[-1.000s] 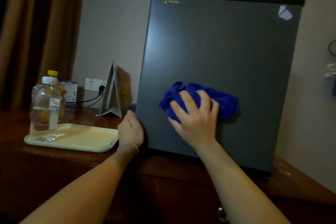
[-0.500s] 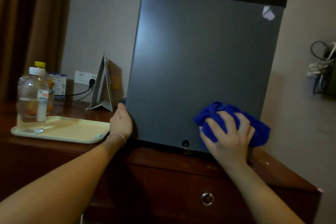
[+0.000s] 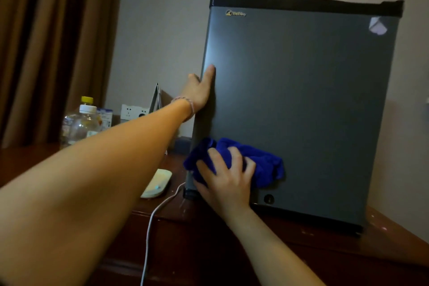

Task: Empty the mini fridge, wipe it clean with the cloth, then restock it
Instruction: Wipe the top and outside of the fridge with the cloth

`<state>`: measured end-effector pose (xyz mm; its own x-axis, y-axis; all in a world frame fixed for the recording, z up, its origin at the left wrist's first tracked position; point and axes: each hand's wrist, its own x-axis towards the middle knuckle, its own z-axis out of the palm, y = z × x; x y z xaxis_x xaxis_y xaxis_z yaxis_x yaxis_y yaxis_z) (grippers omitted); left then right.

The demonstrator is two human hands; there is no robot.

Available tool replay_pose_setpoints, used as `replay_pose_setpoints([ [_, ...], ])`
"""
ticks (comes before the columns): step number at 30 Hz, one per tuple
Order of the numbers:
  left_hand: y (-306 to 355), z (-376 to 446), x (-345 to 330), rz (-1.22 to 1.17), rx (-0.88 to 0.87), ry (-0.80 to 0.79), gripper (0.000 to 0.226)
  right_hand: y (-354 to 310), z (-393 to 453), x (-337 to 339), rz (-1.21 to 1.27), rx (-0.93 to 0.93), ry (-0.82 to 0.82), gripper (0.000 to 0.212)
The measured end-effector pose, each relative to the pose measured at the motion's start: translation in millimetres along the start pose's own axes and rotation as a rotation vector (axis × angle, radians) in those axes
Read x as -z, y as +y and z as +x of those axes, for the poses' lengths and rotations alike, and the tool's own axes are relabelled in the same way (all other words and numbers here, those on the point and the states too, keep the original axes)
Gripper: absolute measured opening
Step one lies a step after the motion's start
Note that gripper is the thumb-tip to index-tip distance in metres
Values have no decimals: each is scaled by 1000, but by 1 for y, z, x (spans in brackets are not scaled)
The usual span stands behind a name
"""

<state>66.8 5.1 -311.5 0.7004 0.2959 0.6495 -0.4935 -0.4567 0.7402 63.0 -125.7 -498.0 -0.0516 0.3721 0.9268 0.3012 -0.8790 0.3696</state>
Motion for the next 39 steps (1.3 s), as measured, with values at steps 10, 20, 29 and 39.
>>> replay_pose_setpoints([
  [10, -19, 14, -7, 21, -12, 62, 79, -14, 11, -20, 15, 177, -6, 43],
  [20, -19, 12, -10, 46, -18, 96, 67, 10, 6, -2, 43, 147, -69, 39],
  [29, -17, 9, -12, 78, -13, 121, 66, 89, -28, 30, 22, -101, 79, 30],
  [39, -18, 8, -16, 59, -7, 160, 64, 209, -95, 70, -113, -189, 117, 26],
])
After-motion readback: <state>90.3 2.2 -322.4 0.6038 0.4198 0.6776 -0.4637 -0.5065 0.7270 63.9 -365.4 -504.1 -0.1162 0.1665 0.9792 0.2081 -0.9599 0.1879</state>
